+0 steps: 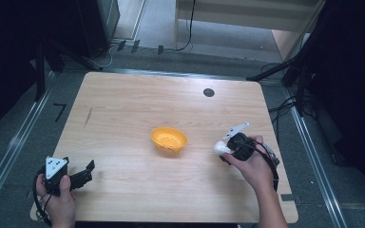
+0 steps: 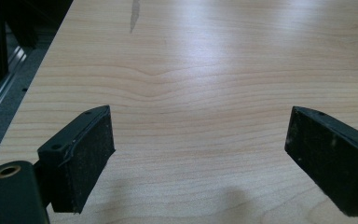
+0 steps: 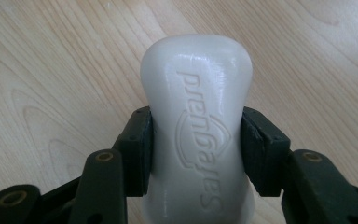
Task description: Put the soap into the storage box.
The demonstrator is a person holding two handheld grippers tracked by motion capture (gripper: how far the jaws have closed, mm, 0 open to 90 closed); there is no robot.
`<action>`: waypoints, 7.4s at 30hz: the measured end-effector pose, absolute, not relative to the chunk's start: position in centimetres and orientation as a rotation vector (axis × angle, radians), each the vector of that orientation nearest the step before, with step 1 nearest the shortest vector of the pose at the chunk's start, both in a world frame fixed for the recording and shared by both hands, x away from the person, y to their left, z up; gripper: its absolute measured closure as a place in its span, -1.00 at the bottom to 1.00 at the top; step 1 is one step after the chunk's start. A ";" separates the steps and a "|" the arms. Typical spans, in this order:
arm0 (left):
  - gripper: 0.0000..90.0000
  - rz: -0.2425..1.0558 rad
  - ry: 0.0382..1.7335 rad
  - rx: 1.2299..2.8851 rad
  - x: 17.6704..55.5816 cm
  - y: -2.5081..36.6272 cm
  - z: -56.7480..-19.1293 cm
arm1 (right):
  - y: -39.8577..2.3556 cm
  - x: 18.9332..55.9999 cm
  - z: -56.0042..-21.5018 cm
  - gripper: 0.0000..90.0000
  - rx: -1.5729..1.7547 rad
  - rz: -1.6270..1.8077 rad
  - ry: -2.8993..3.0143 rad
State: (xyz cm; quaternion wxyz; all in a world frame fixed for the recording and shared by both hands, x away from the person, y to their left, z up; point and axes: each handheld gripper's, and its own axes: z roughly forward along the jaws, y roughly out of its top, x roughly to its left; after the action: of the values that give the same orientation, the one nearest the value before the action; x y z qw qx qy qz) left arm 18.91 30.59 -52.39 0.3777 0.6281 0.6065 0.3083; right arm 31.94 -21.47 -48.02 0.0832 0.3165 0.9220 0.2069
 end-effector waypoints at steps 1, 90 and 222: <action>-0.81 0.788 1.550 1.605 18.9 30.6 -52.4 | -21.3 31.9 -47.9 0.14 0.947 0.616 2.751; -0.81 0.795 1.545 1.617 19.0 30.4 -52.4 | -5.4 36.6 -43.9 0.14 0.438 0.623 2.899; -0.81 0.801 1.537 1.611 18.9 30.4 -52.4 | -24.9 28.7 -50.1 -0.92 1.081 0.935 2.527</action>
State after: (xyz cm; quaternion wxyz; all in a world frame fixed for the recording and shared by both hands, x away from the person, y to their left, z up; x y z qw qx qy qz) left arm 18.92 30.40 -52.41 0.3781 0.6304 0.6013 0.3133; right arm 28.68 -24.89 -50.06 0.1187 0.3697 0.8643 0.3198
